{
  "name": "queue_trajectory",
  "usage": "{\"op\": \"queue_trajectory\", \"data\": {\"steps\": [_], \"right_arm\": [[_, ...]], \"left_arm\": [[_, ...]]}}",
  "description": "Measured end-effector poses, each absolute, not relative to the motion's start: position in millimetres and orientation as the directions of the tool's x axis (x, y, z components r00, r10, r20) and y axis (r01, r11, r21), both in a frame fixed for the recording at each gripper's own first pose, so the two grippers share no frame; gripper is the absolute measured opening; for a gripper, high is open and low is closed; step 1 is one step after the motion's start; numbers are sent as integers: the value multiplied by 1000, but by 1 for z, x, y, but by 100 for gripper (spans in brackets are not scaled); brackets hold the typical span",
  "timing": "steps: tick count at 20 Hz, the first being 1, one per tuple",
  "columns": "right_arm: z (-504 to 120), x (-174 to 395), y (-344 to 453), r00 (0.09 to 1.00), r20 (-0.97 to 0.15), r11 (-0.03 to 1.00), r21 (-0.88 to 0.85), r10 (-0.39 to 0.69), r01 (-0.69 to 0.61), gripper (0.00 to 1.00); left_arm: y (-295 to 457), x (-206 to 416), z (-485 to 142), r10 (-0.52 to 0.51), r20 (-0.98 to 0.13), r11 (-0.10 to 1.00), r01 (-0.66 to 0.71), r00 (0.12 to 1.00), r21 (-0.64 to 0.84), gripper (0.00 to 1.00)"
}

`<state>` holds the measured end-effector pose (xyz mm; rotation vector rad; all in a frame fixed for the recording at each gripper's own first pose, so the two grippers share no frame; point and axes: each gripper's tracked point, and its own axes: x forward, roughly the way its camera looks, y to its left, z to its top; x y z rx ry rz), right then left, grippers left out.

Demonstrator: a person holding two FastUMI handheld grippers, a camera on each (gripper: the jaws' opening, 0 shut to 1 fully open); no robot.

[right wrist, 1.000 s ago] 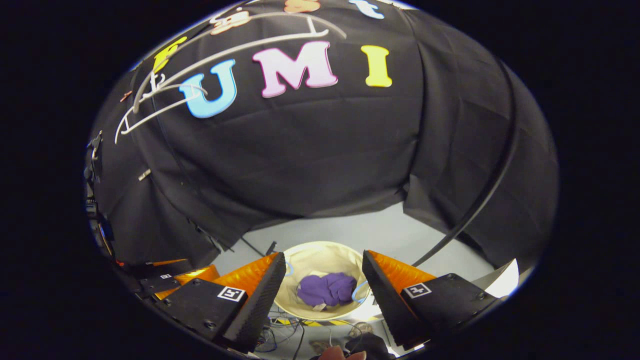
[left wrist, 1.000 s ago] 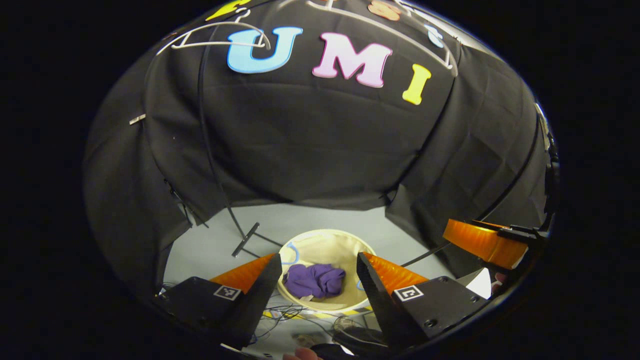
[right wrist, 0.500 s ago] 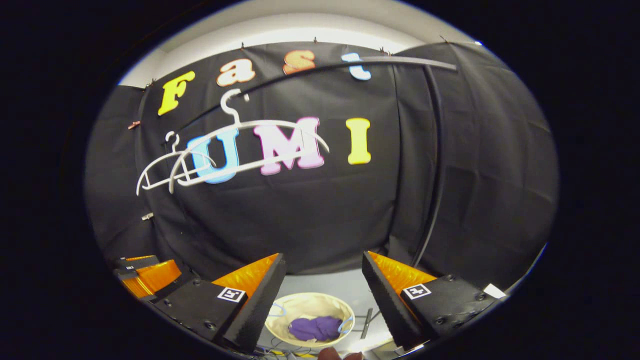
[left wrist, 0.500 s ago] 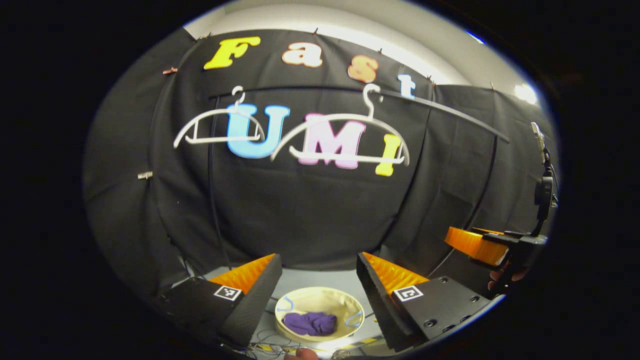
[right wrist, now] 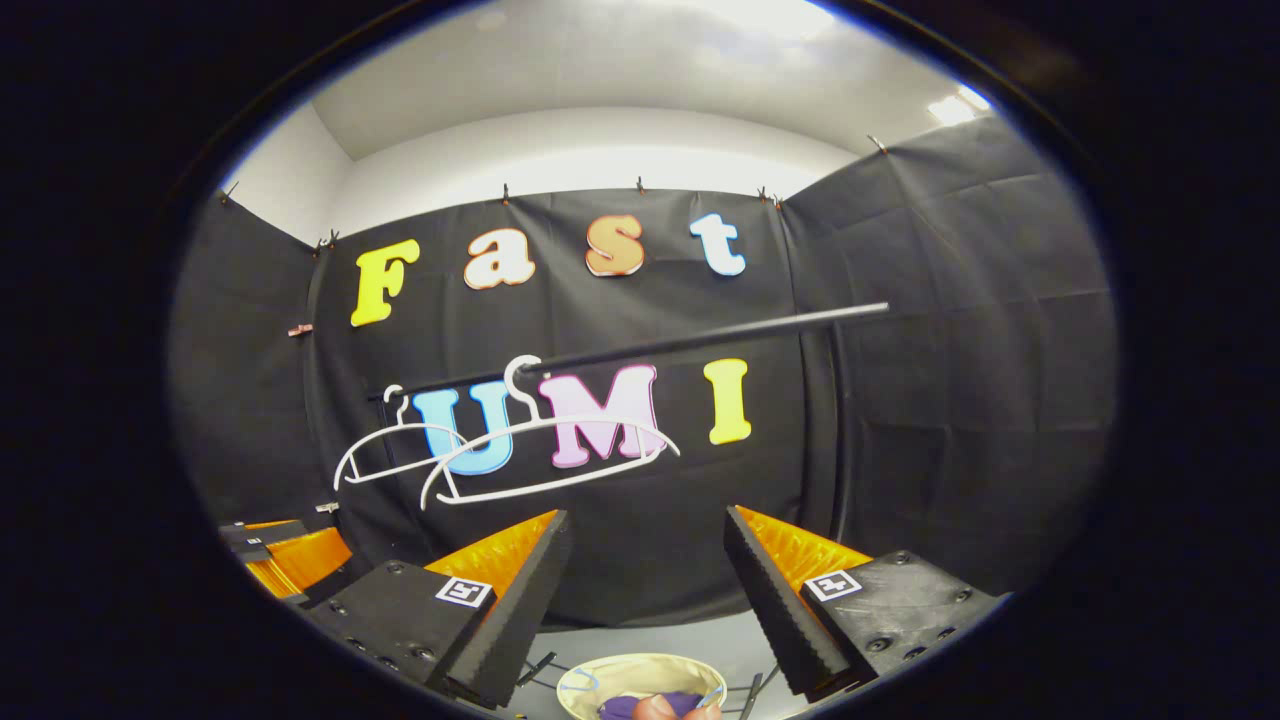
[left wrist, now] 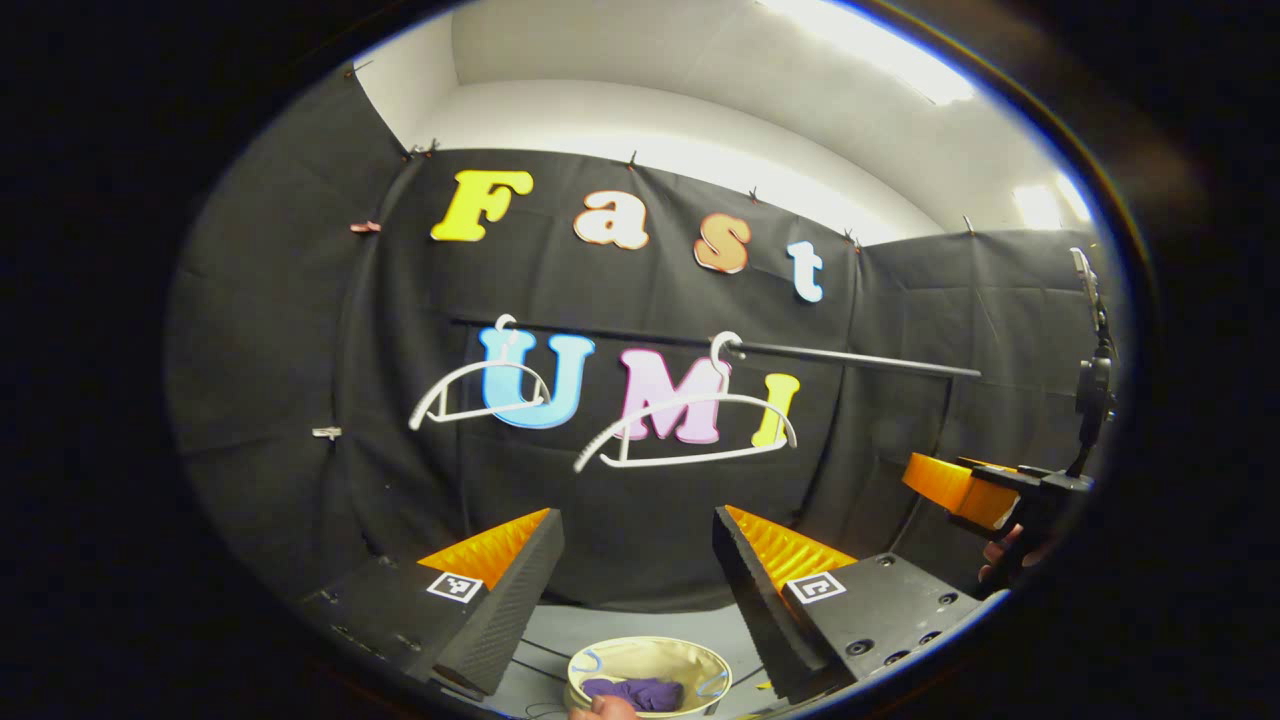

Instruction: Grasp the clothes on the hanger with both hands and then place them into the laundry hamper below.

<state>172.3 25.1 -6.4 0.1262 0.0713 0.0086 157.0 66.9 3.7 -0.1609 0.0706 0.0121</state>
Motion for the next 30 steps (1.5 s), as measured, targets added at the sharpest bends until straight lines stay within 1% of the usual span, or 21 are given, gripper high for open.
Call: {"op": "queue_trajectory", "data": {"steps": [1, 2, 3, 4, 5, 6, 7, 8, 9, 10, 11, 12, 13, 14, 16, 17, 18, 19, 20, 30], "right_arm": [[-1, 168, 27, 998, -54, 993, 116, 22, -16, 97], [3, 164, 29, 998, -42, 994, 107, 35, -30, 93], [9, 160, 31, 999, -29, 995, 94, 45, -42, 95], [12, 157, 32, 998, -18, 996, 76, 54, -52, 97], [11, 155, 30, 999, -23, 997, 55, 50, -48, 97], [9, 151, 29, 998, -32, 998, 26, 49, -49, 97], [10, 147, 32, 998, -33, 998, 6, 56, -56, 98], [12, 142, 34, 998, -28, 998, -4, 62, -62, 97], [13, 138, 36, 997, -25, 997, -8, 73, -73, 98], [15, 134, 39, 996, -23, 996, -7, 86, -86, 98], [15, 129, 41, 995, -17, 995, -9, 100, -100, 98], [17, 127, 41, 994, -10, 994, -11, 106, -106, 98], [19, 126, 43, 993, -7, 993, -11, 115, -115, 98], [19, 124, 42, 993, -5, 993, -8, 120, -120, 96], [17, 120, 42, 991, -13, 991, 0, 130, -130, 97], [16, 119, 42, 991, -20, 991, 6, 135, -135, 97], [13, 119, 42, 990, -29, 991, 9, 137, -136, 97], [11, 118, 41, 990, -34, 990, 11, 139, -139, 99], [10, 116, 41, 989, -40, 990, 11, 140, -139, 97], [4, 116, 43, 988, -56, 989, 15, 147, -146, 97]], "left_arm": [[72, 150, 13, 34, -40, 988, -40, 999, -147, 94], [73, 147, 21, 52, -16, 990, -53, 999, -133, 94], [73, 141, 26, 65, -4, 991, -65, 998, -121, 91], [74, 135, 26, 79, 0, 991, -79, 997, -110, 91], [74, 131, 26, 94, -11, 990, -94, 996, -100, 94], [73, 126, 23, 105, -18, 990, -107, 994, -91, 94], [71, 123, 24, 112, -13, 990, -113, 994, -80, 92], [69, 121, 24, 121, -12, 990, -121, 993, -70, 95], [68, 118, 24, 130, -15, 990, -130, 991, -62, 95], [64, 114, 22, 134, -14, 989, -134, 991, -57, 91], [62, 112, 24, 137, -10, 989, -138, 990, -51, 92], [60, 110, 24, 140, -11, 989, -140, 990, -43, 95], [58, 108, 24, 142, -12, 989, -143, 990, -33, 95], [56, 105, 24, 145, -13, 989, -145, 989, -23, 95], [53, 99, 28, 151, -3, 988, -151, 988, -15, 94], [52, 97, 31, 150, 5, 989, -150, 989, -14, 92], [57, 97, 36, 149, 14, 989, -149, 989, -14, 92], [55, 96, 38, 147, 20, 989, -147, 989, -15, 94], [55, 96, 39, 146, 22, 989, -145, 989, -13, 95], [44, 101, 36, 124, 15, 992, -124, 992, -1, 95]]}}
